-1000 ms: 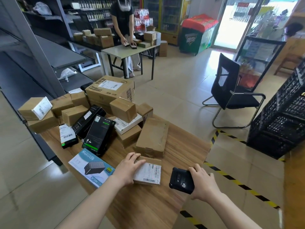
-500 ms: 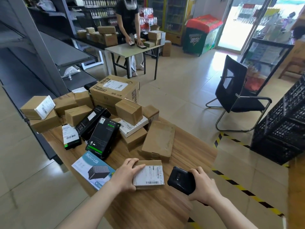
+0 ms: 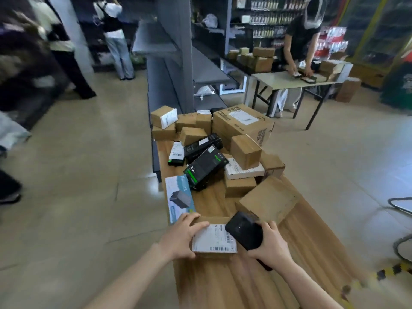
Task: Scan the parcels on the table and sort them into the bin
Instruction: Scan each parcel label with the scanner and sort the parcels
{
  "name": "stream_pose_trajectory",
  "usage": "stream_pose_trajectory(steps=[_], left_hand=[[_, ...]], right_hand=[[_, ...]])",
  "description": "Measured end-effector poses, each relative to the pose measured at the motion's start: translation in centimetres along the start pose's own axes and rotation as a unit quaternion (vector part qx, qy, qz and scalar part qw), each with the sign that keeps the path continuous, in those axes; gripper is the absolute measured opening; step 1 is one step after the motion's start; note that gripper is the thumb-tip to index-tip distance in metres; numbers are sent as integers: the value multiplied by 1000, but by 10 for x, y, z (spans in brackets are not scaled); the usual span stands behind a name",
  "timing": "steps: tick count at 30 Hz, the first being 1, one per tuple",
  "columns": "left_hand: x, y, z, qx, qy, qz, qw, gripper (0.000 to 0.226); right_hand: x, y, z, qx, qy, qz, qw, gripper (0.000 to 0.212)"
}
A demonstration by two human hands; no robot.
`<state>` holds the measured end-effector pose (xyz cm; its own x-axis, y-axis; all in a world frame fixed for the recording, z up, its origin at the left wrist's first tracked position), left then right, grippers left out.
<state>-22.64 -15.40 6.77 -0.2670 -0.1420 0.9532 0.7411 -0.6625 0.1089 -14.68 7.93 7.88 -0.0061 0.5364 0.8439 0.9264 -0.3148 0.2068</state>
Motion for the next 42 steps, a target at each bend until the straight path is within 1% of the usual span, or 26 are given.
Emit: stream_pose_trajectory(steps=[3,5,7,9,13,16,22,28,33,37,39,42], left_hand=[[-4,47,-8,80,49,33,995,97],[-6,81,-12,124,71,55,988,97],[-9,116,-18,164,74,76,981,97],[-10,153,-27,203,70,98,972,95],[-16,240,-47,297,93,118,943,92],[-21,318,-56,381,110,146,906,92],[-46,484,-47,539,97,175,818,96],[-97,661,-16,670,133,196,704,96],[-150,792,23,747,183,196,608,96],[-209,880,57,800,224,214,514,95],[-240,913,72,816,246,221,474,97],[-285,947,84,832,274,220,429,98]], right_hand=[[-9,-3,-32,67,-3,-23,997,98],[-17,1,-55,108,3,-39,993,92],[-27,8,-80,148,13,-56,987,87],[-41,16,-105,188,21,-75,979,86],[-81,46,-157,259,36,-126,957,87],[-119,82,-196,309,49,-172,934,83],[-204,186,-271,395,78,-269,875,80],[-287,323,-326,475,118,-328,808,82],[-356,441,-348,528,158,-372,747,87],[-411,523,-354,548,192,-404,707,83],[-439,557,-353,551,208,-419,691,80],[-477,596,-346,545,227,-435,680,80]])
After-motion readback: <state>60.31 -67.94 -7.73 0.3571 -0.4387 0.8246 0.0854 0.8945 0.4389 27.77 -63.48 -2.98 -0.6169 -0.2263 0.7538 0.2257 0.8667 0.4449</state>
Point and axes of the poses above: each hand's wrist, its own y-axis away from the middle knuckle, its own x-axis out of the back of the hand, z = x × y, the point moved 8 cm from there along -y, towards the middle knuckle, and after that the axes turned 2 degrees about z, right-handed, at the moved point
